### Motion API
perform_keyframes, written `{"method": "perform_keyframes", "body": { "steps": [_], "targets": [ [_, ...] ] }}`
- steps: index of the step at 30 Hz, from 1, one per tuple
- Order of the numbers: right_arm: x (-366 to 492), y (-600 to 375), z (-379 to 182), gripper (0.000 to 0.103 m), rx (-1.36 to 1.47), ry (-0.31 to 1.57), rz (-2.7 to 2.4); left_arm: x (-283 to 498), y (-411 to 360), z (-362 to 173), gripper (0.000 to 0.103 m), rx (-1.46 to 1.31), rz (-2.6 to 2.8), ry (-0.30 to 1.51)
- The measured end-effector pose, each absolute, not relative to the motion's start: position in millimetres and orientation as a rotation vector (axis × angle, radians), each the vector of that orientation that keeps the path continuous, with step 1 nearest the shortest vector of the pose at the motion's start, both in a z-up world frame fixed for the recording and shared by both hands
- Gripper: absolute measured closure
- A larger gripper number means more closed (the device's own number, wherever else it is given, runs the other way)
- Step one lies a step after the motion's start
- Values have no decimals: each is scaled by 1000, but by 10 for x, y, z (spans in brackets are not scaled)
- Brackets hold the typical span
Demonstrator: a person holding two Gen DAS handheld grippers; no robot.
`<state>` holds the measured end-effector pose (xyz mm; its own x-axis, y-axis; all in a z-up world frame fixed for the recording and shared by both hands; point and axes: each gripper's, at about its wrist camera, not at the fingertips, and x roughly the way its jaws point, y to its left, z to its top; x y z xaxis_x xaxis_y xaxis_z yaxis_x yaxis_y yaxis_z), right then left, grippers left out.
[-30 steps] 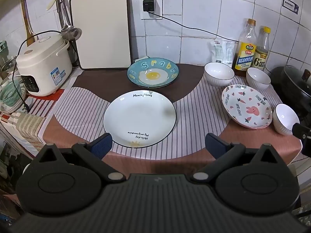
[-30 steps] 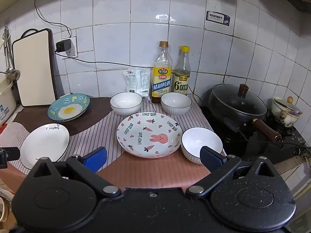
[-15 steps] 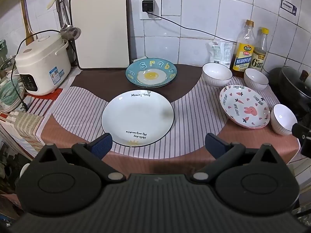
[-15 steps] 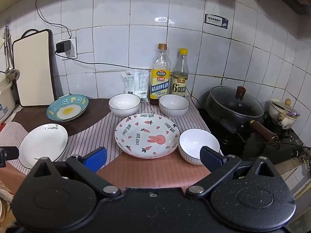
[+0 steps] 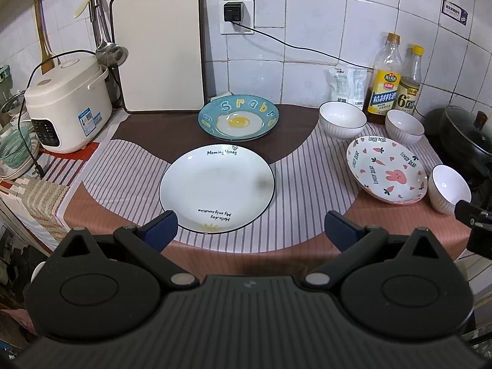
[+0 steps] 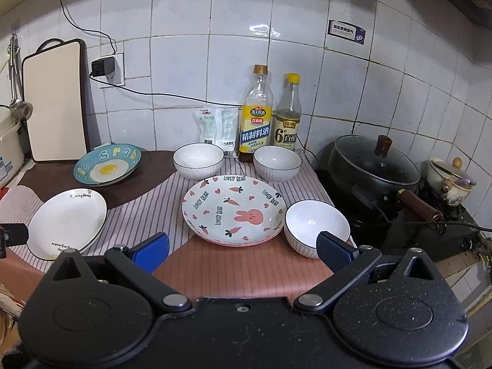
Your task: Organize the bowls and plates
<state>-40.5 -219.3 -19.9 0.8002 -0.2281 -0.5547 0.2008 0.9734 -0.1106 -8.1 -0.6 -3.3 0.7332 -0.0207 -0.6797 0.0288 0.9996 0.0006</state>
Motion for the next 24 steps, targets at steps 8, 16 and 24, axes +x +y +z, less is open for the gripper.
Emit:
{"method": "perform_keyframes", "body": {
  "steps": [8, 16, 24],
  "targets": [
    [-405, -2152, -214, 0, -82, 592, -235, -99, -23, -58, 0, 32, -24, 717],
    [-394, -2137, -235, 0, -84, 598, -231, -106, -28, -85, 0, 34, -19, 716],
    [-382, -2140, -241, 0, -81, 599, -230, -78, 11, -122, 0, 29, -15, 724]
  ]
}}
